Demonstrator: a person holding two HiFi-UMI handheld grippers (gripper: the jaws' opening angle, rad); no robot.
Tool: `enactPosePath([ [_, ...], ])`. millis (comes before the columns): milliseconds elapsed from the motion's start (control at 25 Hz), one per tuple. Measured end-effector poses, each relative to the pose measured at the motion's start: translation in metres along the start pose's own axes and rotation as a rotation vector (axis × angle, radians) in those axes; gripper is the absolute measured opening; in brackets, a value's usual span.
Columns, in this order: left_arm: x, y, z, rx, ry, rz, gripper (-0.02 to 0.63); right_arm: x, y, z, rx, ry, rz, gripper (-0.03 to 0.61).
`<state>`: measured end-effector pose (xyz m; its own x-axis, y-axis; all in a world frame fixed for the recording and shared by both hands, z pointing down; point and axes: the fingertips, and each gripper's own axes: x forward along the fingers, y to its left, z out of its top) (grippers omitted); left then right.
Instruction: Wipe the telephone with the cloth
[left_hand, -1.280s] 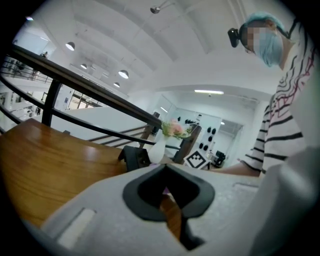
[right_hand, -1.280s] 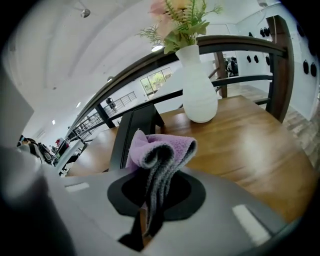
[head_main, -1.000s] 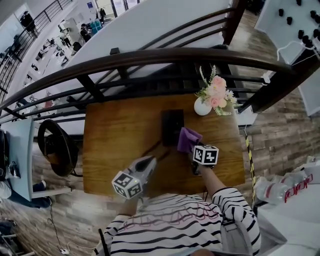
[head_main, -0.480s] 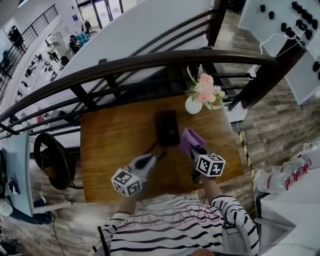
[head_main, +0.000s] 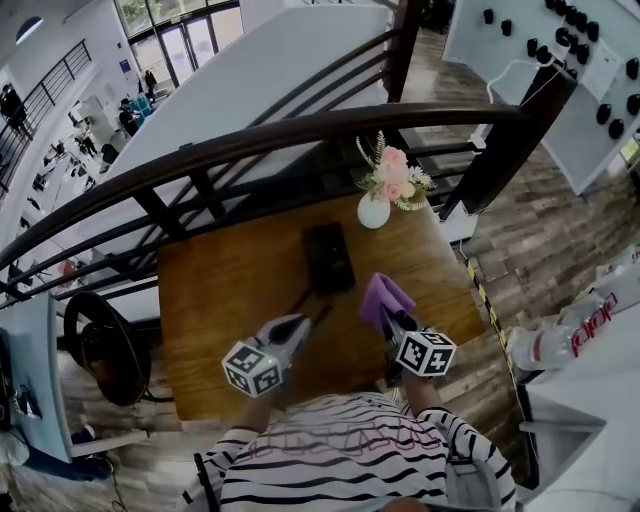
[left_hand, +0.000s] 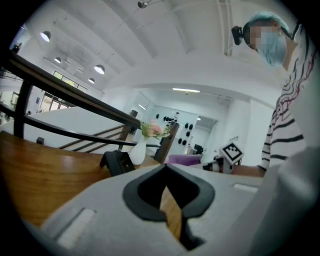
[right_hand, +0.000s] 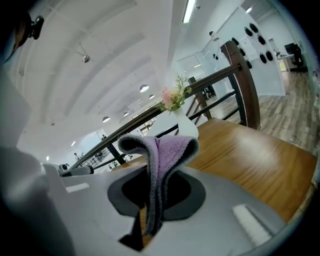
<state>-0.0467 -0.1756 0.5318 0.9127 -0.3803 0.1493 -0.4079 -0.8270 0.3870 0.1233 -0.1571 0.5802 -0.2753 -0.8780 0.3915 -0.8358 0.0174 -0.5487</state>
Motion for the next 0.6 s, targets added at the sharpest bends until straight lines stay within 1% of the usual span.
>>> enactPosePath([
  [280, -0.019, -0.005, -0.007, 0.004, 0.014, -0.036, 0.000, -0.029, 0.014, -0.010, 0.032, -0.068, -0.045, 0.035],
  [600, -0.024, -0.012, -0.017, -0.005, 0.019, -0.068, 0.001, -0.048, 0.018, -0.029, 0.036, -0.073, -0.092, 0.035],
])
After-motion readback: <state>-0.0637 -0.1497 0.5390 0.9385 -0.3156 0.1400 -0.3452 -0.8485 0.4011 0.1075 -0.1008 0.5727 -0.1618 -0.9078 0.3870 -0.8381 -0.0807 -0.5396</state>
